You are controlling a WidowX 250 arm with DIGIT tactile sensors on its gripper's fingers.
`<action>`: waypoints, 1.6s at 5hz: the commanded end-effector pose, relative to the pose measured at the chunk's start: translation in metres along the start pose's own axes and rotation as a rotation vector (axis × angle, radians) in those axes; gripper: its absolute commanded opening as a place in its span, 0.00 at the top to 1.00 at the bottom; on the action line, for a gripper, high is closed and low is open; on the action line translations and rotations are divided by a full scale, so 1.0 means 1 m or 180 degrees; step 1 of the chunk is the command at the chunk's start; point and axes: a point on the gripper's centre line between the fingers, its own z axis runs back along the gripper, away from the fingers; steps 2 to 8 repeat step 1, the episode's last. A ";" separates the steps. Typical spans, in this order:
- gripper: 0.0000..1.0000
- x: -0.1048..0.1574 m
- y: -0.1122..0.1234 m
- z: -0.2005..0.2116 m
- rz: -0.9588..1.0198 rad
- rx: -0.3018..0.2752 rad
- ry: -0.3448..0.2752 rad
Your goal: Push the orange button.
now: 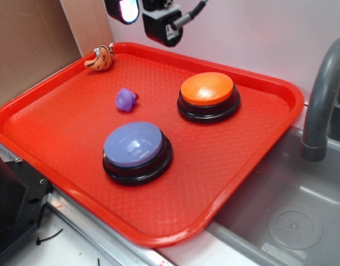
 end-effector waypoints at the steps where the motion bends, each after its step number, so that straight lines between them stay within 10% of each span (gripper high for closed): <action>1: 0.00 -0.001 -0.001 0.020 -0.0056 0.0047 -0.0172; 8: 0.00 -0.001 -0.001 0.020 -0.0056 0.0047 -0.0172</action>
